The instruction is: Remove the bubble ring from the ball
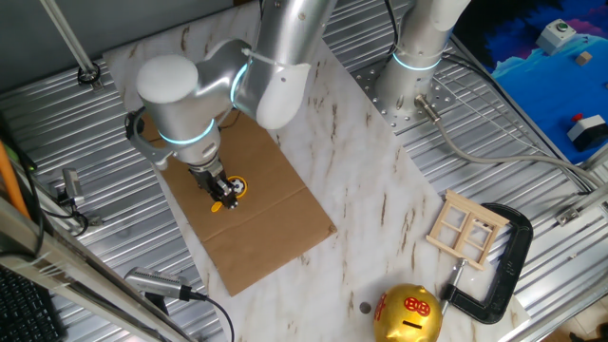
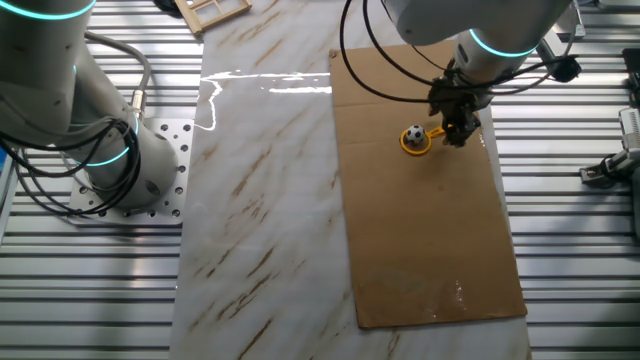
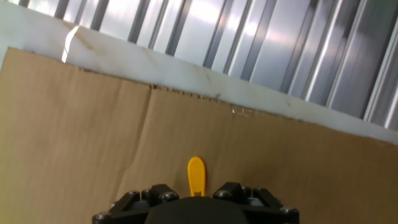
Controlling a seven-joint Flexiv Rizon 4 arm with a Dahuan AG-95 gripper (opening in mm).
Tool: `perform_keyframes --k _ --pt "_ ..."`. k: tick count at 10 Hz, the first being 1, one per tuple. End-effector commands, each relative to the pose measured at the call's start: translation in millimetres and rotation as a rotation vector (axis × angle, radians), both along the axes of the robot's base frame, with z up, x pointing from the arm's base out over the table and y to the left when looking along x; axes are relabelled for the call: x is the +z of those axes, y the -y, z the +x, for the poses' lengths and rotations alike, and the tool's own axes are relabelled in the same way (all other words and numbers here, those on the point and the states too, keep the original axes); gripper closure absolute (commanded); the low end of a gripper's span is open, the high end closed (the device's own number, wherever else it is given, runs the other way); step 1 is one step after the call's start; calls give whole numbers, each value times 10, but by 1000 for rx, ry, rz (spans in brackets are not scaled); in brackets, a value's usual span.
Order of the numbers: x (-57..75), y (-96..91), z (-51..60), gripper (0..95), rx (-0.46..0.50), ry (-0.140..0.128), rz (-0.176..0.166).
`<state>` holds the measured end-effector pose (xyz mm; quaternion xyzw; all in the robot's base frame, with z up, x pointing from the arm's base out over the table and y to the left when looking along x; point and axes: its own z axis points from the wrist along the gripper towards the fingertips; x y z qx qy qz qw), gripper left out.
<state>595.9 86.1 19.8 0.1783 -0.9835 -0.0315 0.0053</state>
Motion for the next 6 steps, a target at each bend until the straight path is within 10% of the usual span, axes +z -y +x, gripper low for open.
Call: perform_keyframes --k 1,5,6 --pt "-15 8 0 570 2 0 -8" --pt "-18 8 -5 570 6 -1 -13" --pt "-21 9 -6 760 6 -1 -16"
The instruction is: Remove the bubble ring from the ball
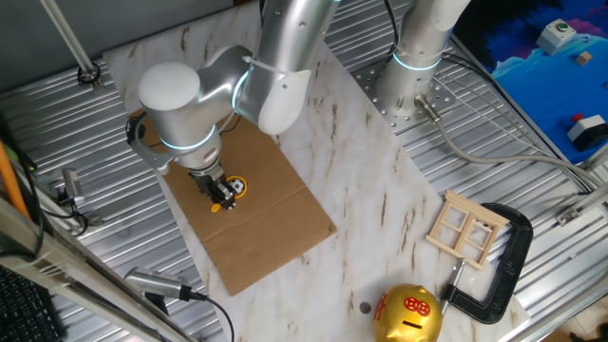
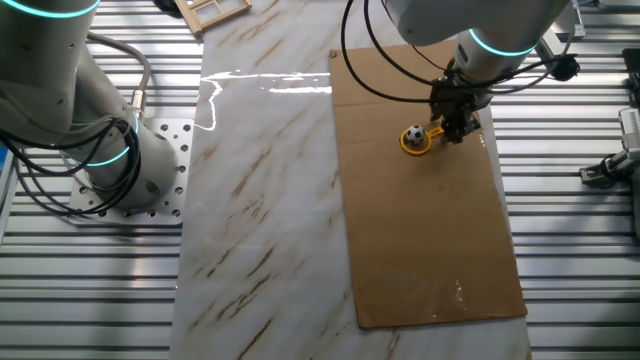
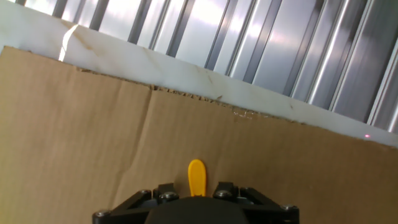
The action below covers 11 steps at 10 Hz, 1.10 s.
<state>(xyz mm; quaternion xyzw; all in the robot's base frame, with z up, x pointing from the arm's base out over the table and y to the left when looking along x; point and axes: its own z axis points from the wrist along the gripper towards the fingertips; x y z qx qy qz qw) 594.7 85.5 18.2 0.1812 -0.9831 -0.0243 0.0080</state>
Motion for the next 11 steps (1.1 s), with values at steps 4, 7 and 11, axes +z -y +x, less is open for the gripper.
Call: perform_keyframes --k 4,7,11 --pt "-32 11 8 760 2 3 -2" --pt "-41 13 10 950 3 5 -1" --pt "-38 12 10 950 6 5 -1"
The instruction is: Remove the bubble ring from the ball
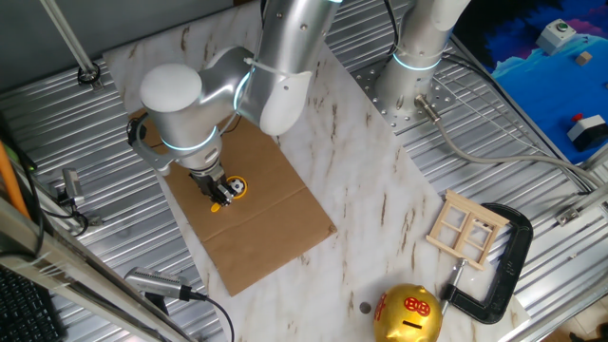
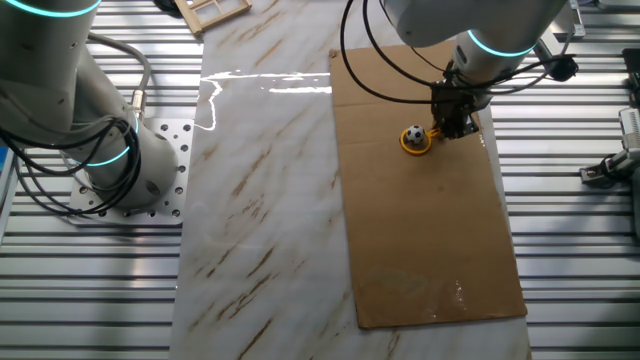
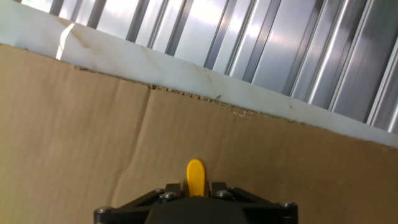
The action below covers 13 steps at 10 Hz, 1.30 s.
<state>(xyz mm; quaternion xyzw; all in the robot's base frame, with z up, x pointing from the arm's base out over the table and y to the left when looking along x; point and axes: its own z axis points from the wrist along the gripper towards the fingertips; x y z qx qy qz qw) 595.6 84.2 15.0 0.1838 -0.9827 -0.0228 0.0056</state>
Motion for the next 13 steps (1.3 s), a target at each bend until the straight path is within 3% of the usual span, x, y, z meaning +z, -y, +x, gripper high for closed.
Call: perform_keyframes --k 1,13 --pt "2 -3 -2 950 1 0 1" --pt "54 -13 -53 950 -2 1 5"
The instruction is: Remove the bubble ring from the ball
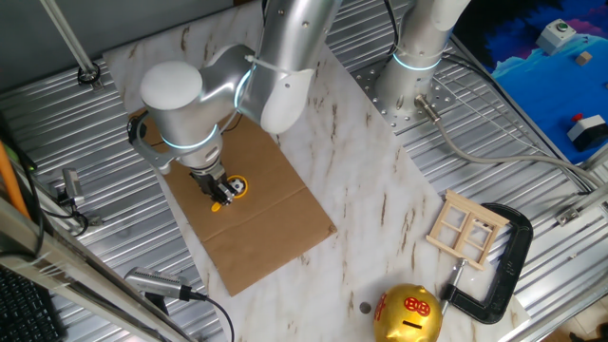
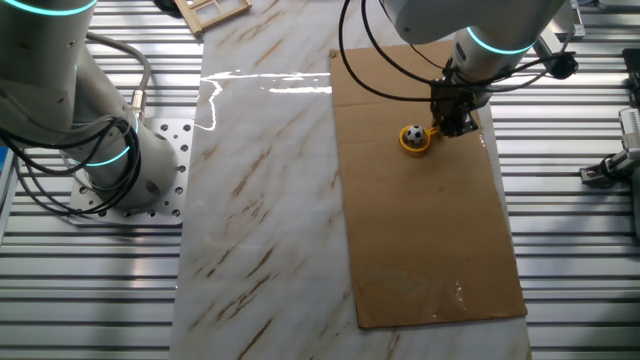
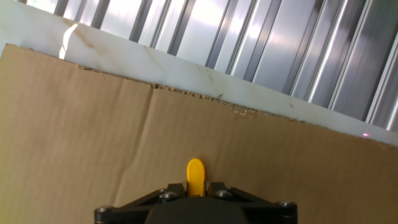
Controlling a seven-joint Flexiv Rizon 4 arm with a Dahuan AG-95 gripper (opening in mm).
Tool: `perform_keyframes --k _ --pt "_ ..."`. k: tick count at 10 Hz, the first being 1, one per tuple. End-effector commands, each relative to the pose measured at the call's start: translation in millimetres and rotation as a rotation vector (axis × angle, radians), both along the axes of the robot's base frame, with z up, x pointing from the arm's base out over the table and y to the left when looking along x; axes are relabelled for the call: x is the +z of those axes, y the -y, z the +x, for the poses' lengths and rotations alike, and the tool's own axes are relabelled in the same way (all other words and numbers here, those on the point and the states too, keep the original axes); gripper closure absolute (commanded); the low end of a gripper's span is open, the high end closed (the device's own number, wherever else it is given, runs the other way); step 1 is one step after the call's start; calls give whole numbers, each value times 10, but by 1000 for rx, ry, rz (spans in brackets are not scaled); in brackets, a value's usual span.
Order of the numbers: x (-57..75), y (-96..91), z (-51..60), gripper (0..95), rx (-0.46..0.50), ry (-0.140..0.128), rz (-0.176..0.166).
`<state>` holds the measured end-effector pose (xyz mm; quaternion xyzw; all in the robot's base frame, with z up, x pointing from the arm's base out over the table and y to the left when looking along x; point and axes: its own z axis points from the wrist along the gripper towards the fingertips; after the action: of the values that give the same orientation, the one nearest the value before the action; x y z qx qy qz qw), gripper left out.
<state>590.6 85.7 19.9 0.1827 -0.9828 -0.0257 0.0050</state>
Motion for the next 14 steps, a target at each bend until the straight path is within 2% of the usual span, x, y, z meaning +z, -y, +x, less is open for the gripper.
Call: perform_keyframes --k 1,14 --pt "11 4 -4 950 0 0 0" --pt "149 15 -34 950 -13 -7 6"
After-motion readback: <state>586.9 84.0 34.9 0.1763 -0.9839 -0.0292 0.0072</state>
